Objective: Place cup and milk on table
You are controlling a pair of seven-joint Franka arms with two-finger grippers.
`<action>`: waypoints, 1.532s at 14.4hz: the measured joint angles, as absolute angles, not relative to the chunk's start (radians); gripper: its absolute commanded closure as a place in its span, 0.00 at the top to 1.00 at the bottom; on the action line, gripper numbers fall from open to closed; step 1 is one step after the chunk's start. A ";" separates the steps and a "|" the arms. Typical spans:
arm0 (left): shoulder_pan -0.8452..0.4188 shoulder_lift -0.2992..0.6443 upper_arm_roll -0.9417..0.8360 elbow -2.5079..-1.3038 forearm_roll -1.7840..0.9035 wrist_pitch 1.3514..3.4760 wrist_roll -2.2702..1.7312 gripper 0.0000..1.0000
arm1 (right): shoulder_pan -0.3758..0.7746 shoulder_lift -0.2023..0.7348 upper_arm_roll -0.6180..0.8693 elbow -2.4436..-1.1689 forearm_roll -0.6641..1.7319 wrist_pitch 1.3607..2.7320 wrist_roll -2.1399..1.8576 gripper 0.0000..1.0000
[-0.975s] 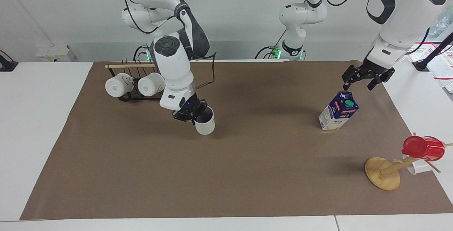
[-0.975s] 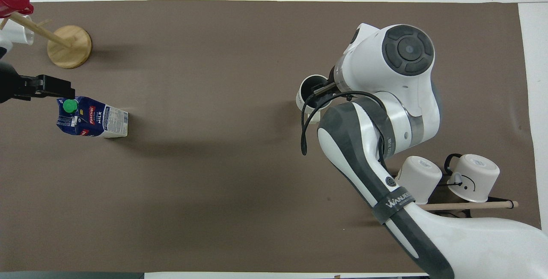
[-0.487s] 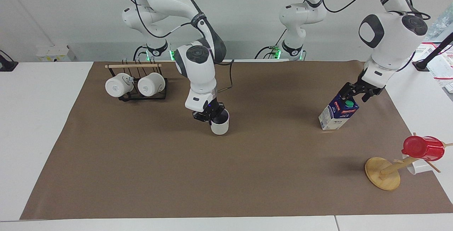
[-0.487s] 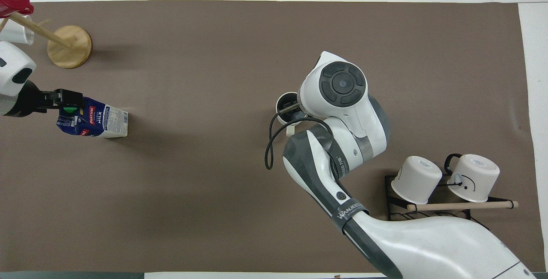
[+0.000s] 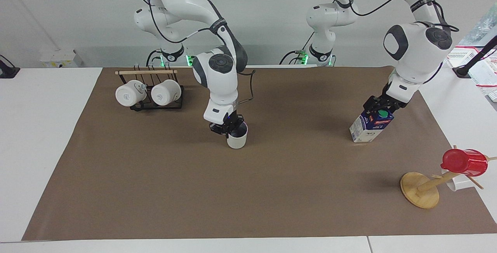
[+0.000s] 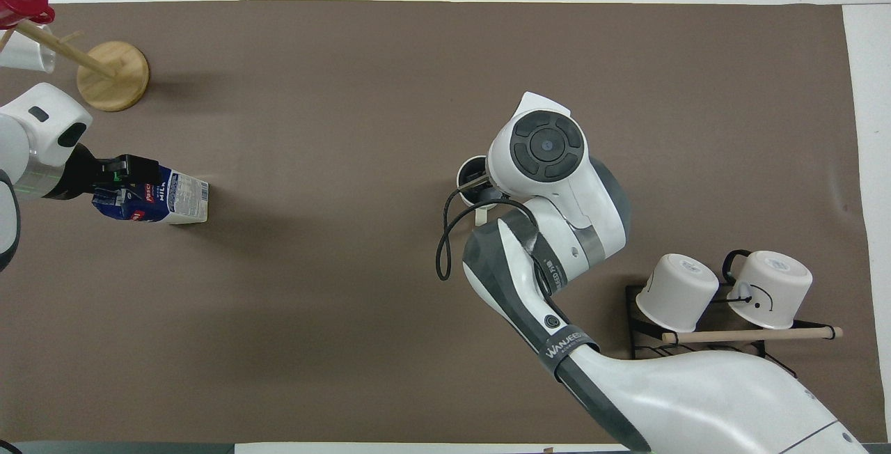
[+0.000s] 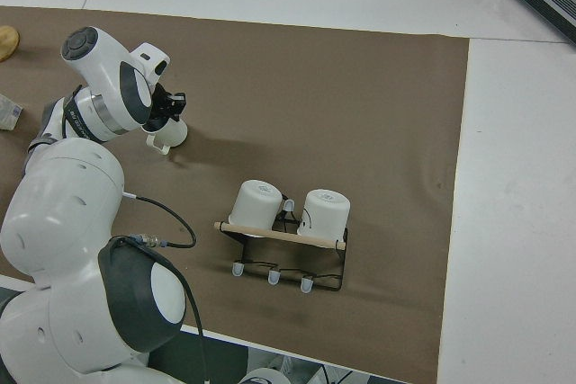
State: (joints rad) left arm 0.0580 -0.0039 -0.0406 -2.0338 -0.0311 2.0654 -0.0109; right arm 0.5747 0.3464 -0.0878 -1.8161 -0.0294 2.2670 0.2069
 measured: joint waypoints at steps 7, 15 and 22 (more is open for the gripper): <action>0.056 -0.033 -0.046 -2.024 -0.031 2.067 -0.017 0.00 | 0.594 0.345 -0.090 -1.818 -0.029 2.282 0.250 1.00; -0.177 -0.016 -0.057 -1.880 0.028 2.039 -0.390 0.00 | 0.442 0.173 -0.104 -1.759 -0.030 2.132 0.253 1.00; -0.502 0.233 -0.061 -1.605 0.092 1.960 -0.715 0.00 | 0.215 0.023 -0.111 -1.645 -0.033 1.722 0.252 1.00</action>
State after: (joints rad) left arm -0.5018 0.2335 -0.0613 -1.6046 0.0920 1.9603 -0.7153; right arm 0.2151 0.0234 -0.1107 -1.6447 -0.0328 1.7219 0.2519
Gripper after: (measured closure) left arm 0.599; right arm 0.000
